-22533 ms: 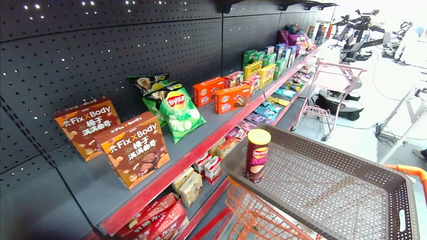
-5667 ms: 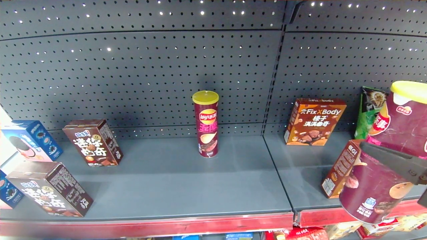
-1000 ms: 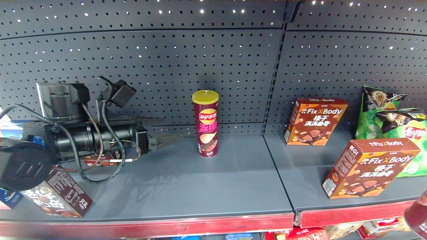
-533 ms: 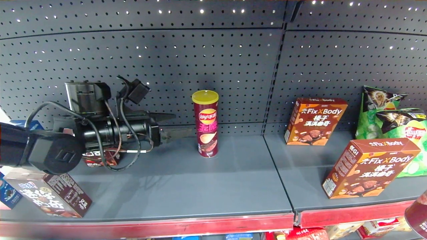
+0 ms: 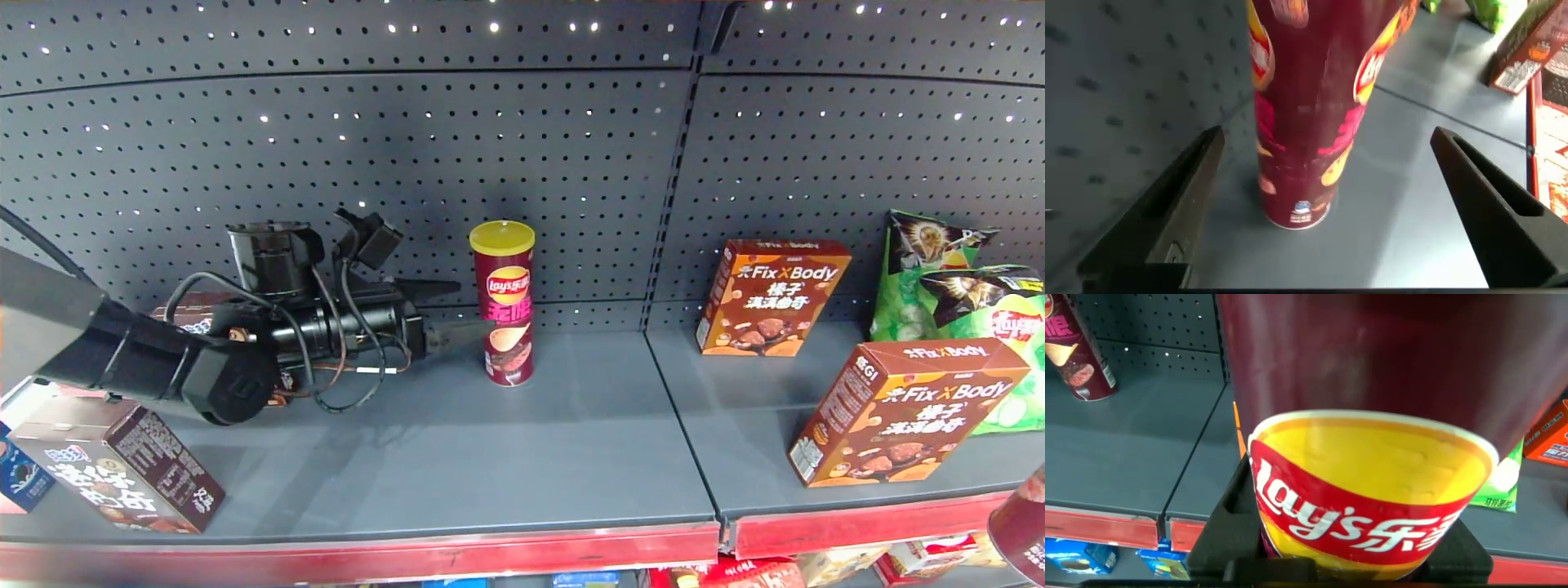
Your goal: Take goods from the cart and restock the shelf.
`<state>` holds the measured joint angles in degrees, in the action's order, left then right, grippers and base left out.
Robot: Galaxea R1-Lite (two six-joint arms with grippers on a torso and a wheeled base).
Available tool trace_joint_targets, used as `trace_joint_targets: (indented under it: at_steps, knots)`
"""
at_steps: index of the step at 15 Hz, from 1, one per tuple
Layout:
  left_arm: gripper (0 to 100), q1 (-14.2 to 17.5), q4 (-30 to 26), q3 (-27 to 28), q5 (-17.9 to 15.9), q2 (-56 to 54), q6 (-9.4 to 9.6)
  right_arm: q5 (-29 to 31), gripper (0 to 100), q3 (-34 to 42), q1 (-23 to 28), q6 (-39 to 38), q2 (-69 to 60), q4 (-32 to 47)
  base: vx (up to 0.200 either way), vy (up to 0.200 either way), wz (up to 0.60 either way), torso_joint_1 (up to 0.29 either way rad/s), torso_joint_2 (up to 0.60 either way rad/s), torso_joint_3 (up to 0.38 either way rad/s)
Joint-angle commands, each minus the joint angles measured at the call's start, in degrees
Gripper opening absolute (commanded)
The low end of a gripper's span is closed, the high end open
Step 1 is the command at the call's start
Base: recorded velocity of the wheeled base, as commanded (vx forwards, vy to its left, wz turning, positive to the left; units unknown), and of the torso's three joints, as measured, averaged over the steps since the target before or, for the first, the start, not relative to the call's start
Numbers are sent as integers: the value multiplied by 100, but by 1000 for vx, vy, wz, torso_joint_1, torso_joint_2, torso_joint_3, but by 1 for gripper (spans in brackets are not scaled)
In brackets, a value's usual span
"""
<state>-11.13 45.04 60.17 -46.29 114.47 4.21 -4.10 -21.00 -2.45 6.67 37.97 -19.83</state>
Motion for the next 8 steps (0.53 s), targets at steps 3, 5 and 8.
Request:
trace_joint_targets:
  at_steps: [3,5,8]
  knots:
    - [100,-38,4,144,-126,313,1,5,0,17,-1,1,-18,-3,0,0,0,0,0,0]
    - [100,-38,4,267,-161,418,1,-3,0,26,-1,-8,-27,-3,0,0,0,0,0,0]
    - [100,-65,22,618,-161,673,10,5,0,35,-1,-8,-27,-3,0,0,0,0,0,0]
